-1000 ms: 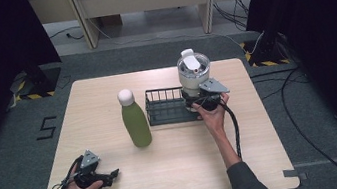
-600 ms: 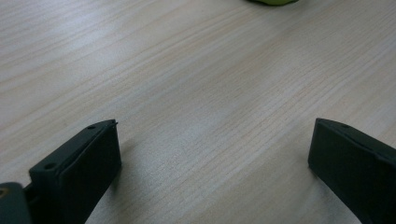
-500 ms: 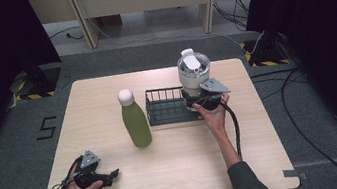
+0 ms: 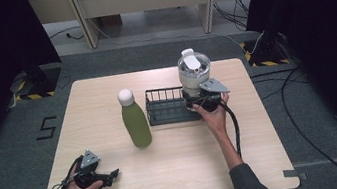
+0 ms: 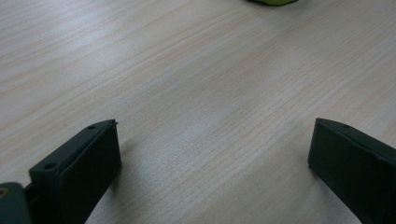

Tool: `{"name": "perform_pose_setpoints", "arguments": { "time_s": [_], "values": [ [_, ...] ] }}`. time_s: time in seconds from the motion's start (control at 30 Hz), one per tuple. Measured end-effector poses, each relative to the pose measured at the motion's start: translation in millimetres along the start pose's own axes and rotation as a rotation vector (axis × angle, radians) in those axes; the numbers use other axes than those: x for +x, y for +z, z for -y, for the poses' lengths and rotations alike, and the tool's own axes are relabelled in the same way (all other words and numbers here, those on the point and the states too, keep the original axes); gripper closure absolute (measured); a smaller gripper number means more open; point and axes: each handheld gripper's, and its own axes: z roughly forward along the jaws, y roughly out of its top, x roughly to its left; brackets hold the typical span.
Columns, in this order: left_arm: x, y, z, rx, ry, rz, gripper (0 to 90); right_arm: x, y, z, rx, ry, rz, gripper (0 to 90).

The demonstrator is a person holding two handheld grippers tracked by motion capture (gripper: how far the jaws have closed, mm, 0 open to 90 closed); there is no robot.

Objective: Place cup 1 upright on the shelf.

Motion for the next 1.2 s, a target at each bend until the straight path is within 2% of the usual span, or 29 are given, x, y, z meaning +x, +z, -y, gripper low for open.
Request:
{"name": "perform_pose_setpoints", "arguments": {
  "time_s": [0.2,0.37,0.67,0.77,1.2],
  "values": [
    [-0.1,0.0,0.0,0.0,-0.001,0.0,1.6,0.5,-4.9,-0.7,0.009,0.002,0.003,9.1],
    [-0.1,0.0,0.0,0.0,-0.001,0.0,1.6,1.1,-12.4,-0.6,-0.007,0.032,0.004,8.8],
    [0.0,0.0,0.0,0.0,-0.001,0.0,1.6,2.6,-24.8,-1.0,-0.004,0.034,0.012,11.5],
    [0.0,0.0,0.0,0.0,-0.001,0.0,1.6,4.7,-28.8,-1.2,-0.002,0.02,0.019,11.9],
    [0.0,0.0,0.0,0.0,-0.001,0.0,1.6,10.8,-43.9,0.0,0.004,0.032,0.02,14.6]
  ]
}}
